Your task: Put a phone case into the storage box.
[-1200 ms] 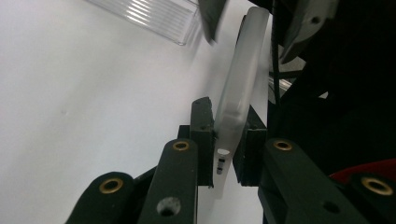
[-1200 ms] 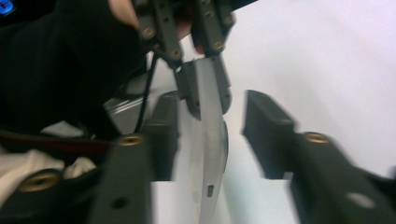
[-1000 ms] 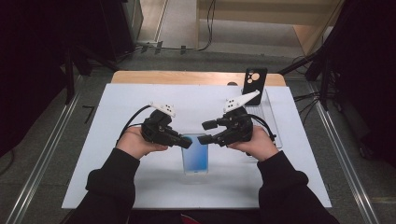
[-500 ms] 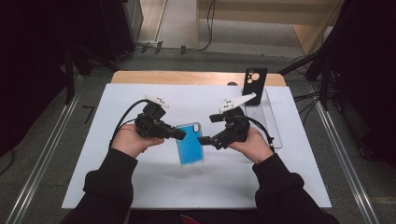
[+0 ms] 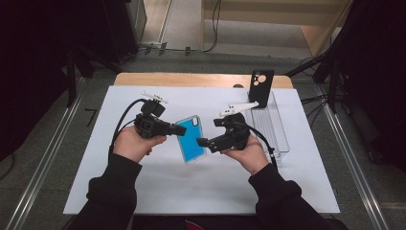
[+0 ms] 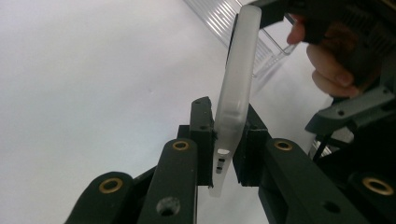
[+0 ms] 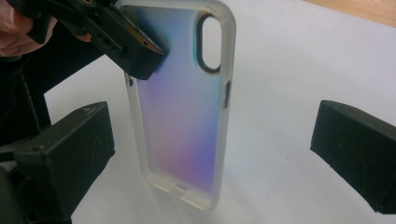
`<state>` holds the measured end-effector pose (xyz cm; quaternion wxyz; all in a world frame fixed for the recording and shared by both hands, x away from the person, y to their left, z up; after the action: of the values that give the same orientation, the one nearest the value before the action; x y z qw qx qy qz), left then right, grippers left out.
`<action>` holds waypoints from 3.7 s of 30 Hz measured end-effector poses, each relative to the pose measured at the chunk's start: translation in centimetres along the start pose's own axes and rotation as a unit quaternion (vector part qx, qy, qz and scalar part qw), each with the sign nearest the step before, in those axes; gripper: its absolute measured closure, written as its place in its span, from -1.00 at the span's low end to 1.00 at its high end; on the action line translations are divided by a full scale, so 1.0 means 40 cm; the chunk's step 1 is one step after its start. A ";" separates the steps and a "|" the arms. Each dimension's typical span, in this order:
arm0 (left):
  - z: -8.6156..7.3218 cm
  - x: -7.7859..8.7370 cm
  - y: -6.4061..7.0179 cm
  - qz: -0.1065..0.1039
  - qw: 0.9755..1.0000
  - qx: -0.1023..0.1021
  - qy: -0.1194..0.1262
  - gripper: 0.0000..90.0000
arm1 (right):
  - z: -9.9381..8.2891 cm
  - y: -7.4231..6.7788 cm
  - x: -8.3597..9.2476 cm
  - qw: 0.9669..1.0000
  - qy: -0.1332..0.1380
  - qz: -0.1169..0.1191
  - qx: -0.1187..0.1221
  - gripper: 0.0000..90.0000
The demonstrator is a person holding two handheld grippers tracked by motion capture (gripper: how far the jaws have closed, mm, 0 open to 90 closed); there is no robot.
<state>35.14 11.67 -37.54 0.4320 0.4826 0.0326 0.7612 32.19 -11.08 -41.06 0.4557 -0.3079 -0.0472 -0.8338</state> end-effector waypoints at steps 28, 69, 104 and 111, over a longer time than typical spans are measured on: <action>0.004 -0.036 0.033 0.023 0.999 0.040 -0.004 0.78 | -0.019 -0.068 -0.080 0.996 0.000 -0.092 -0.015 -1.00; -0.012 -0.003 0.031 -0.020 0.999 -0.025 0.031 -0.24 | -0.033 0.003 -0.059 0.992 -0.007 -0.123 -0.019 -0.67; -0.225 -0.057 -0.091 0.025 0.999 -0.041 0.018 -0.32 | 0.034 0.135 0.166 0.989 0.043 -0.138 -0.040 -0.67; -0.251 -0.038 -0.093 0.026 0.999 -0.031 0.022 -0.32 | 0.033 0.182 0.207 0.982 0.049 -0.175 -0.058 -0.67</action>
<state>30.05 16.62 -45.68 0.4259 0.4533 0.0061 0.7830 35.29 -20.89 -36.85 0.2861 -0.2794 -0.0290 -0.9161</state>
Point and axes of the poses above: each handheld gripper's, and its own axes: x roughly backward along the jaws, z roughly out of its top, y roughly to its right, the point moved 2 cm from there along -x, roughly forward along the jaws, and after that the axes turned 6 degrees about x, right-handed, at the moved point
